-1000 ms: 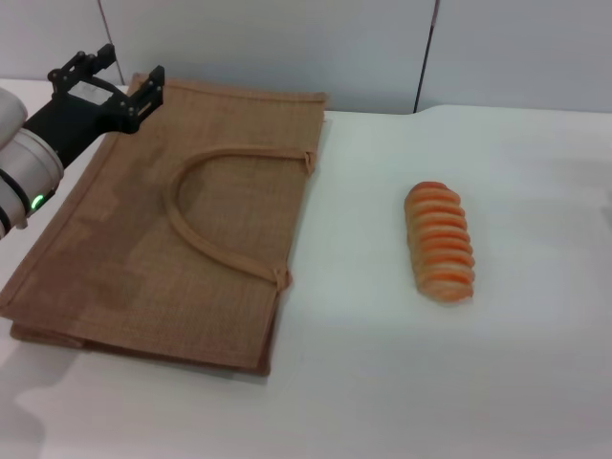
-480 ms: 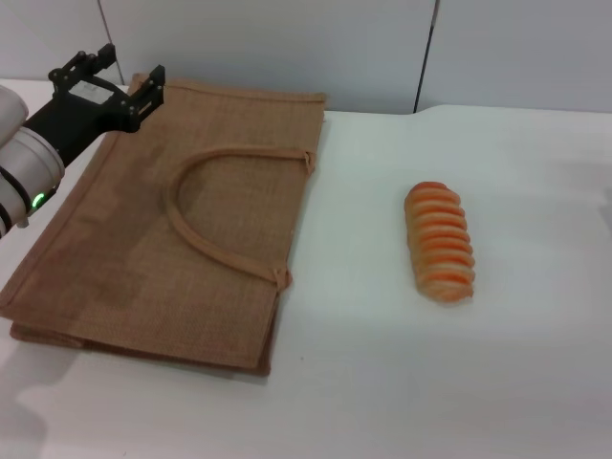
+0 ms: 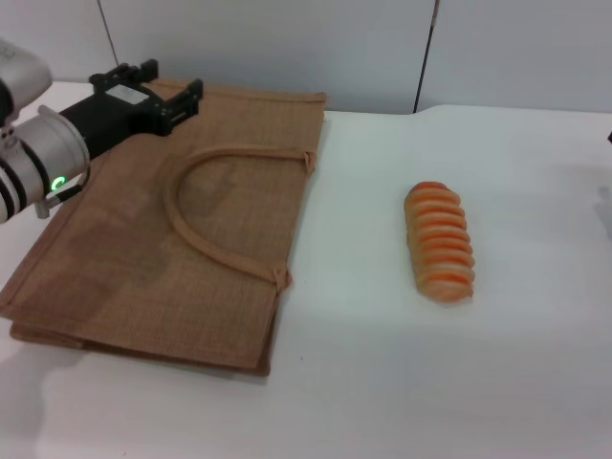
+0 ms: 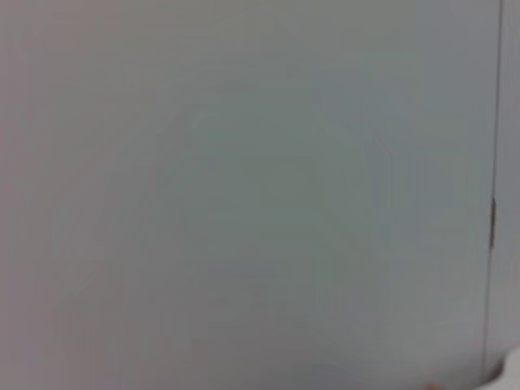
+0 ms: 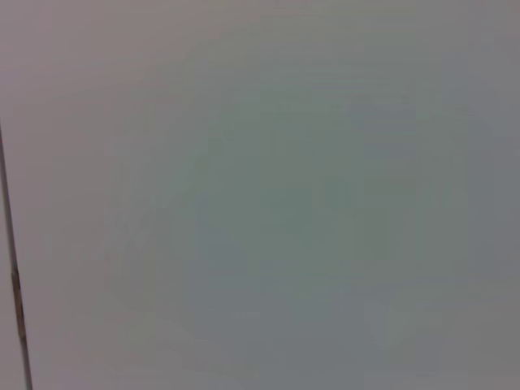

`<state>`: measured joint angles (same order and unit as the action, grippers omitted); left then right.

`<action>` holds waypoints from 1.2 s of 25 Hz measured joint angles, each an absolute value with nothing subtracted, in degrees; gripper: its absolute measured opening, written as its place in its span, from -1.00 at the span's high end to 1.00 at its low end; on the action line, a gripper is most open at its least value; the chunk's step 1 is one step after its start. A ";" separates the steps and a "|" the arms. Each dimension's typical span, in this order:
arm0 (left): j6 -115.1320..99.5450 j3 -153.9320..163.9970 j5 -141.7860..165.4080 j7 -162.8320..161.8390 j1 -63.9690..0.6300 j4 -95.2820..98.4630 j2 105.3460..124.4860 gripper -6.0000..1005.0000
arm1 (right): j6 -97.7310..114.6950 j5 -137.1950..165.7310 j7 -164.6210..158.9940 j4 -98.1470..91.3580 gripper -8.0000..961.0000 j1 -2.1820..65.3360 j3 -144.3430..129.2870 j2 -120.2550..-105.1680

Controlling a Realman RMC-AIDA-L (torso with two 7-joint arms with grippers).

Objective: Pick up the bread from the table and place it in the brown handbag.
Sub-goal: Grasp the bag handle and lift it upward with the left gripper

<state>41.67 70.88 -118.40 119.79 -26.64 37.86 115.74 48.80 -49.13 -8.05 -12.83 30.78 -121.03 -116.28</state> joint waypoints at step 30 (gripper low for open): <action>42.04 68.26 -64.14 58.97 -29.40 48.60 114.60 -0.41 | 47.37 -49.13 -8.33 -12.92 -0.71 32.01 -121.02 -116.36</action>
<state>42.04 68.26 -64.14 58.97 -29.40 48.60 114.60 47.37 -49.13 -8.33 -12.92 32.01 -121.02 -116.36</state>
